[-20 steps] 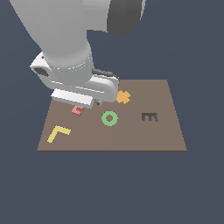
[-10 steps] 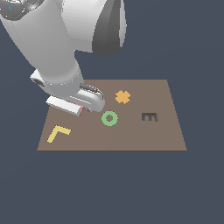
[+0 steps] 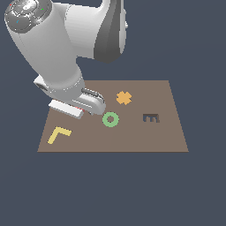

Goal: Insert a designated object into the corresponding slot on a board.

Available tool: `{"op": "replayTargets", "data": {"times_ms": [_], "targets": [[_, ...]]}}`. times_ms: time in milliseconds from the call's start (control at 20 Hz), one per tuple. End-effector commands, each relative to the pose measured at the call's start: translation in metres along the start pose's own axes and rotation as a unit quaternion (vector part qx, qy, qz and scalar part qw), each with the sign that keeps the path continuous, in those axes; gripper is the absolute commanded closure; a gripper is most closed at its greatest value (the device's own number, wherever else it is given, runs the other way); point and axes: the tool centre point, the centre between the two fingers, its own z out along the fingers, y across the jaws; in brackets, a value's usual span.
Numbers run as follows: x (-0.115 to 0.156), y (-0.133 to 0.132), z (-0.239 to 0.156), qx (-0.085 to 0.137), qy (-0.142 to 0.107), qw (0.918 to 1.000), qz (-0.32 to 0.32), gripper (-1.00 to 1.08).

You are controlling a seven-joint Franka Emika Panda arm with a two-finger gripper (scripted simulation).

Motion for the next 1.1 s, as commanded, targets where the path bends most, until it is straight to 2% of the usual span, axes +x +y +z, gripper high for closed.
{"op": "replayTargets", "data": {"times_ms": [0, 100, 150, 1050], "targets": [[-0.0001, 0.0, 0.0063, 0.0, 0.0, 1.0, 0.0, -0.92], [0.0, 0.0002, 0.0076, 0.0, 0.0, 1.0, 0.001, -0.92], [0.0, 0.0002, 0.0076, 0.0, 0.0, 1.0, 0.001, 1.08], [-0.0051, -0.0036, 0.0072, 0.0, 0.0, 0.9999, 0.015, 1.08]]}}
